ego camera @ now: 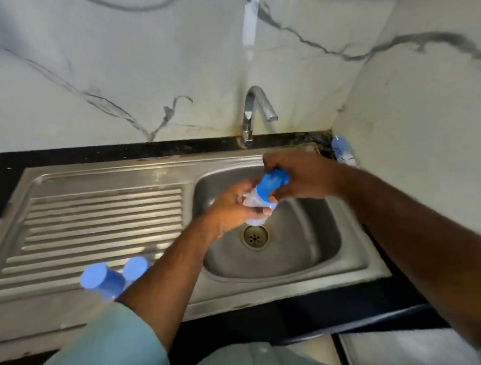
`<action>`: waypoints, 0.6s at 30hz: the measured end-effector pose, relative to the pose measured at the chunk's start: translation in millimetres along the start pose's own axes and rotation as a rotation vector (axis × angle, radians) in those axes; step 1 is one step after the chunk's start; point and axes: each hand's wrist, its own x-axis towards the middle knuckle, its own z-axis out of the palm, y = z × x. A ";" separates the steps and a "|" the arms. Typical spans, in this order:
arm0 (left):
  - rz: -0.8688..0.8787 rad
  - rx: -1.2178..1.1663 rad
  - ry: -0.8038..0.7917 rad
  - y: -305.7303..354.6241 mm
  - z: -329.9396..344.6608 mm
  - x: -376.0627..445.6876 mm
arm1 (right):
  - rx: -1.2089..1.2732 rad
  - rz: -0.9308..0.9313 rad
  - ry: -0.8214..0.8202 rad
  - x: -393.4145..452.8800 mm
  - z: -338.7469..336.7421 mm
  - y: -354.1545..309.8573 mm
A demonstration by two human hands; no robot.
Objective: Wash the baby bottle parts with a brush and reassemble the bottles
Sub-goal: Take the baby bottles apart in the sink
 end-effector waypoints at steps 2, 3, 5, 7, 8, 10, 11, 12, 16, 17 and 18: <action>-0.039 0.041 -0.088 -15.5 9.5 14.8 | 0.054 0.014 -0.006 -7.4 19.4 26.4; -0.071 0.054 -0.136 -22.9 13.7 21.7 | 0.098 0.035 -0.025 -10.9 28.1 40.5; -0.154 0.103 -0.220 -39.2 17.8 34.5 | 0.271 0.072 -0.084 -17.5 45.8 67.4; -0.221 0.200 -0.322 -57.1 16.4 43.1 | 0.573 0.067 -0.052 -20.8 59.5 92.2; -0.256 0.255 -0.344 -65.3 16.6 44.7 | 0.693 0.071 0.001 -19.5 63.0 107.7; -0.295 0.289 -0.259 -83.9 19.7 45.9 | 0.768 0.077 0.052 -9.7 64.5 138.4; -0.319 0.258 -0.179 -92.0 23.3 47.0 | 0.711 0.075 0.032 -2.1 67.6 154.6; -0.323 0.231 -0.097 -100.0 27.5 47.8 | 0.593 0.068 0.009 5.8 74.5 168.8; -0.370 0.150 0.168 -129.2 49.6 70.2 | 0.325 0.081 -0.105 43.1 141.0 222.0; -0.381 0.131 0.202 -133.3 54.2 74.5 | 0.308 0.131 -0.121 50.6 158.8 231.6; -0.385 0.122 0.226 -136.7 59.1 78.6 | 0.294 0.184 -0.145 58.4 174.0 240.8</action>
